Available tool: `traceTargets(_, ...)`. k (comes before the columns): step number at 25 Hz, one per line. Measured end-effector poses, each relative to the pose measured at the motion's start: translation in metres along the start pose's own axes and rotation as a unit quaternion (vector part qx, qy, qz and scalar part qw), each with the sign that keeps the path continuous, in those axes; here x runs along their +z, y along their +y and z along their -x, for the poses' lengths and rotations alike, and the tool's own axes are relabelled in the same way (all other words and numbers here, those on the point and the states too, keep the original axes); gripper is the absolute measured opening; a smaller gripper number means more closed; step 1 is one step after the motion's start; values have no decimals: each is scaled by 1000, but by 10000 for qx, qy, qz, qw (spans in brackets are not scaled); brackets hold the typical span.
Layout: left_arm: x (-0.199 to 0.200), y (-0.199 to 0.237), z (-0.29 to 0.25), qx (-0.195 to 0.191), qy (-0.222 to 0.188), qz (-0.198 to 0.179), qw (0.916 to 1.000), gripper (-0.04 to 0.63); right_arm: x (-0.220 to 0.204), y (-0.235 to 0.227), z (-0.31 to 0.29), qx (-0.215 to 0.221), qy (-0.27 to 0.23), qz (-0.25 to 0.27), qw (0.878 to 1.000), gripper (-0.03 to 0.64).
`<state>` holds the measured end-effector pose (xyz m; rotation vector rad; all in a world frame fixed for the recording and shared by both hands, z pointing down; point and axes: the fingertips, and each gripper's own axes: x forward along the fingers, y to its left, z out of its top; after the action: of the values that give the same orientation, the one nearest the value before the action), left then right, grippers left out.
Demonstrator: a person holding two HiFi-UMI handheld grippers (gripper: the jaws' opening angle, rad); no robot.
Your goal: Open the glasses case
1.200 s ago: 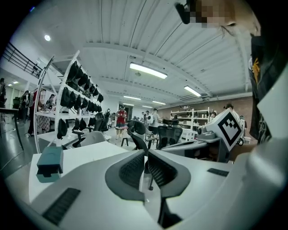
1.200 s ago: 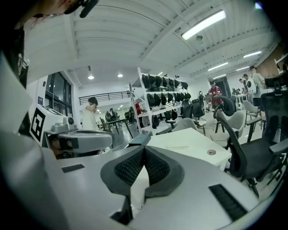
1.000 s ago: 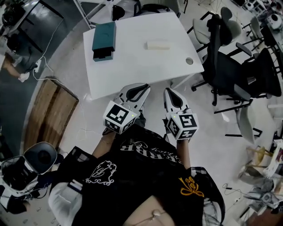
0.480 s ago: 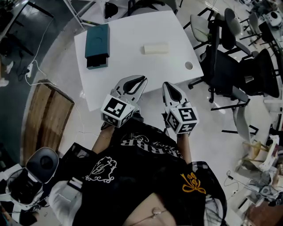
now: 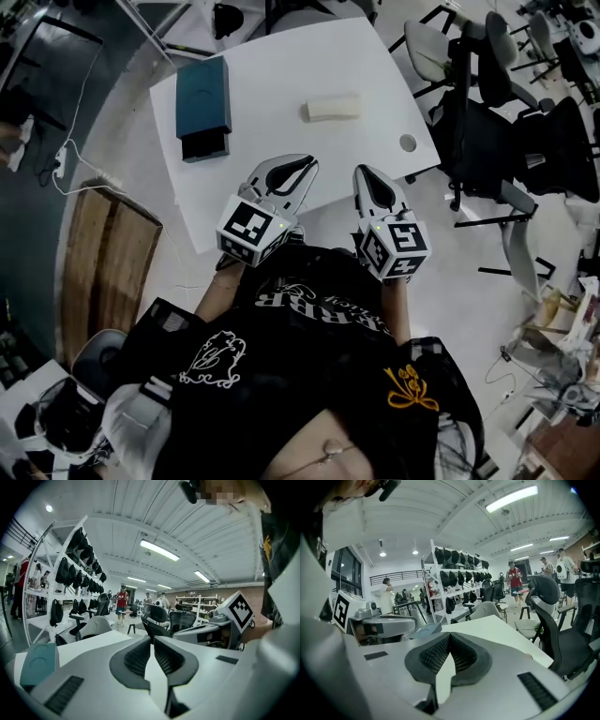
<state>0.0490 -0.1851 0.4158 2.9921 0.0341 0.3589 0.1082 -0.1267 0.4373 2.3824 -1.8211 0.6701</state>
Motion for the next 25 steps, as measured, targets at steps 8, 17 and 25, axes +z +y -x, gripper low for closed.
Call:
traceTargets(8,-13,1,-36,-30,131,177,9998,40,-2,-34,-17,25,149,60,9999,14)
traceTargets(17,-7,22,-66,859,42,391,9955,40,11,-81,-67,726,405,649,9944,14)
traceTargets(25,3,34,-95,1820,-3,603,9814,40,13,-127,-111,1388,771,1159,9805,14)
